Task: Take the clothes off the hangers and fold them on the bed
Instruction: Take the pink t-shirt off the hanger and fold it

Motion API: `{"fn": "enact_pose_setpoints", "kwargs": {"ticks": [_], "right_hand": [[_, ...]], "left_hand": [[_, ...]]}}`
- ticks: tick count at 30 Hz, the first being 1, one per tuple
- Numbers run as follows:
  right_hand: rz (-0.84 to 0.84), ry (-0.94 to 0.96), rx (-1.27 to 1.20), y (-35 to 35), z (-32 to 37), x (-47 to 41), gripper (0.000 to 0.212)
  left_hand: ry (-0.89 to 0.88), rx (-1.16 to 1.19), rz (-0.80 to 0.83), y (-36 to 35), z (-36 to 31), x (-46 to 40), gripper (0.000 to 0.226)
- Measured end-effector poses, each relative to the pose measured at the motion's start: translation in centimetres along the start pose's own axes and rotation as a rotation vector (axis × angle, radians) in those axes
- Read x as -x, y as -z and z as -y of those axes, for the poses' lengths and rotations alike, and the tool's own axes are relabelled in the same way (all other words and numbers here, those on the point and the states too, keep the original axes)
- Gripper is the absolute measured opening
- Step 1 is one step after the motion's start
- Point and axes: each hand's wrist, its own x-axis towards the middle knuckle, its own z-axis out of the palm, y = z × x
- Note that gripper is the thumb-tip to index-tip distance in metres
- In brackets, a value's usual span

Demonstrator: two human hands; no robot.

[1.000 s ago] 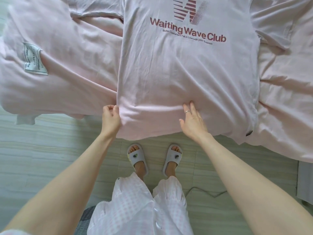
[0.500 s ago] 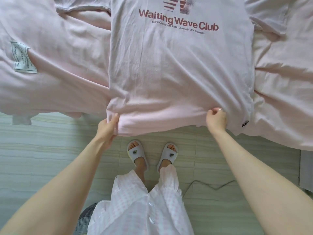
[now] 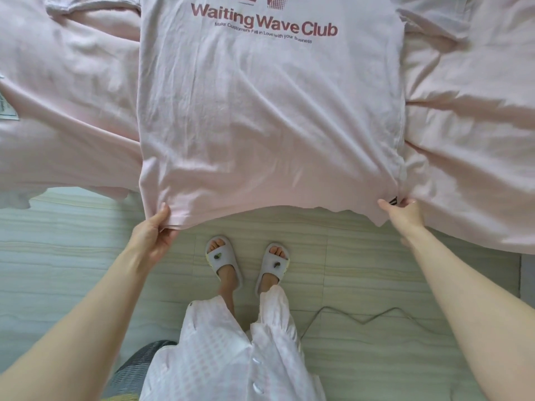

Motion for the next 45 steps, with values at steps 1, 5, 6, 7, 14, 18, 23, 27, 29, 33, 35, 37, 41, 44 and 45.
{"fn": "enact_pose_setpoints", "kwargs": {"ticks": [1,5,6,7,14,18,23,27,29,33,35,37,41,44,45], "right_hand": [[0.01,-0.012,-0.057,-0.1,-0.2,-0.2,0.05],[0.073,-0.05,-0.228,-0.6,-0.1,-0.5,0.047],[0.076,-0.053,-0.242,-0.7,-0.1,-0.5,0.037],[0.08,-0.064,-0.258,-0.8,-0.2,-0.7,0.022],[0.081,-0.034,-0.315,1.4,-1.5,2.2,0.043],[-0.018,0.133,-0.196,3.5,-2.6,4.4,0.037],[-0.018,0.166,-0.082,5.3,-3.3,5.5,0.034],[-0.012,0.111,0.028,4.9,-3.4,4.9,0.024],[0.004,0.068,0.114,4.6,-3.2,4.8,0.014],[0.039,0.001,0.242,4.6,-2.6,5.3,0.038],[0.062,0.016,0.259,4.6,-1.7,5.9,0.041],[0.1,0.078,0.286,4.4,-0.3,6.4,0.041],[0.166,0.272,0.379,3.5,5.1,7.8,0.041],[0.202,0.419,0.412,2.3,10.0,8.6,0.041],[0.219,0.463,0.418,1.5,12.1,8.9,0.04]], "left_hand": [[-0.018,0.054,-0.039,-0.2,0.4,0.1,0.041],[-0.093,0.105,-0.17,-1.0,1.8,-0.1,0.019],[-0.11,0.104,-0.19,-1.2,2.0,-0.1,0.019],[-0.132,0.105,-0.205,-1.4,2.2,0.0,0.021],[-0.358,-0.037,-0.369,-1.7,2.4,3.3,0.029],[-0.444,-0.077,-0.452,-1.9,1.3,5.0,0.03],[-0.435,-0.208,-0.577,-0.9,0.8,5.9,0.041],[-0.352,-0.314,-0.62,-0.2,1.1,5.4,0.051],[-0.31,-0.284,-0.609,-0.7,0.7,5.5,0.049],[-0.177,-0.219,-0.581,-1.1,0.1,5.4,0.035],[-0.124,-0.297,-0.514,-0.8,-0.1,5.4,0.021],[-0.119,-0.334,-0.469,-1.4,-0.1,5.3,0.02],[-0.199,-0.293,-0.373,-4.6,-2.3,5.5,0.038],[-0.256,-0.304,-0.286,-7.1,-5.0,5.0,0.037],[-0.268,-0.311,-0.268,-7.9,-6.5,4.6,0.036]]}}
